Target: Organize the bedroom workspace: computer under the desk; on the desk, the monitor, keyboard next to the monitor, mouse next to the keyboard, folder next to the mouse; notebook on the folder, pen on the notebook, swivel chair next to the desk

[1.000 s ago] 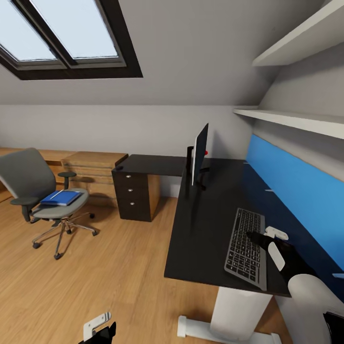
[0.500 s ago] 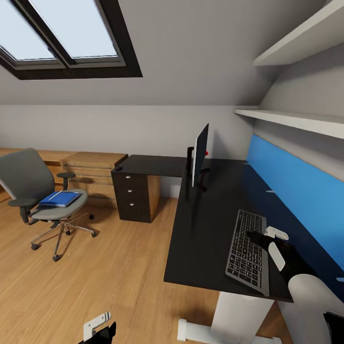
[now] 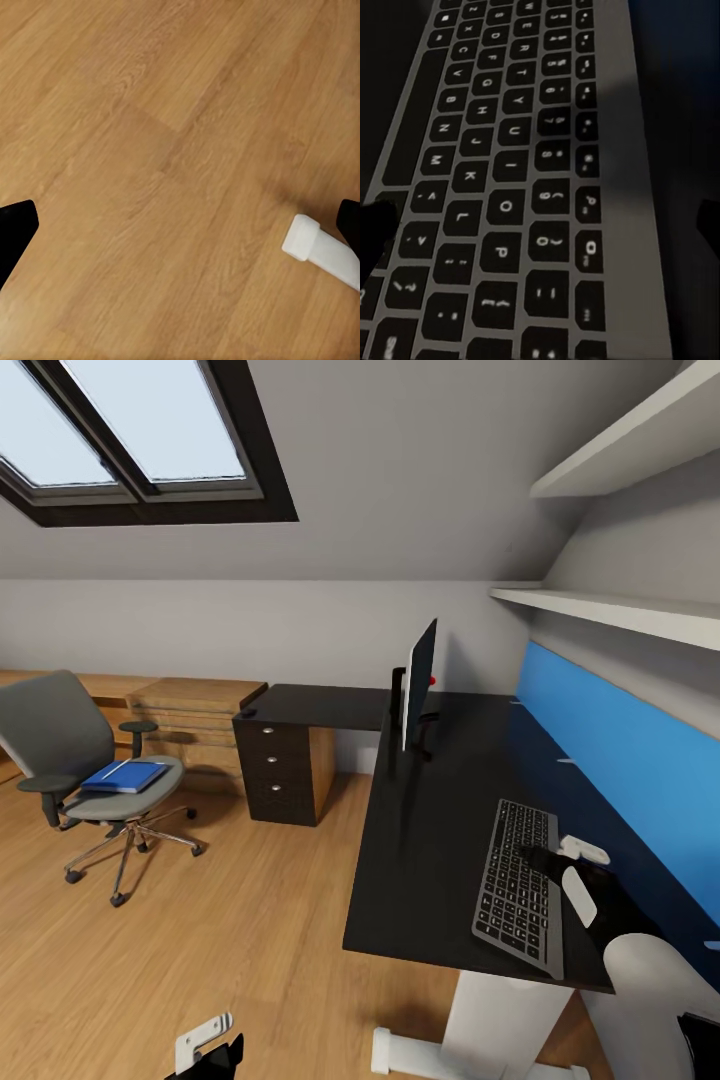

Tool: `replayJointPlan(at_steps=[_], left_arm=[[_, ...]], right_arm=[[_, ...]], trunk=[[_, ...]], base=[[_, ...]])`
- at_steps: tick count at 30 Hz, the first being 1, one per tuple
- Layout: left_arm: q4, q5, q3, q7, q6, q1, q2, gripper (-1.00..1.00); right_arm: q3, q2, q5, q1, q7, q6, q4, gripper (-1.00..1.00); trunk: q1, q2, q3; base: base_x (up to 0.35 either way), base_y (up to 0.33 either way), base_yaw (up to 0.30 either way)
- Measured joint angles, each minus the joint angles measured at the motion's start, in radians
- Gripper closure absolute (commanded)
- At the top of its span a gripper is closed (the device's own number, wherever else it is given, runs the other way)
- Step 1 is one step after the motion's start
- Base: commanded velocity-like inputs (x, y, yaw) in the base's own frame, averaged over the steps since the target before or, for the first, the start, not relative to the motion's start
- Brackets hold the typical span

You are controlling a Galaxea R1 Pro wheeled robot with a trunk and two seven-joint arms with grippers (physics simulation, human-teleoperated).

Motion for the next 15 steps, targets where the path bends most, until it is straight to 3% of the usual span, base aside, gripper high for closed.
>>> replayJointPlan(at_steps=[15], left_arm=[[0.0,-0.001,-0.001,0.0,-0.001,0.0,0.0,-1.0]], right_arm=[[0.023,0.001,0.0,0.0,-0.014,0.0,0.0,-1.0]], trunk=[[0.0,0.0,0.0]], base=[[0.0,0.0,0.0]])
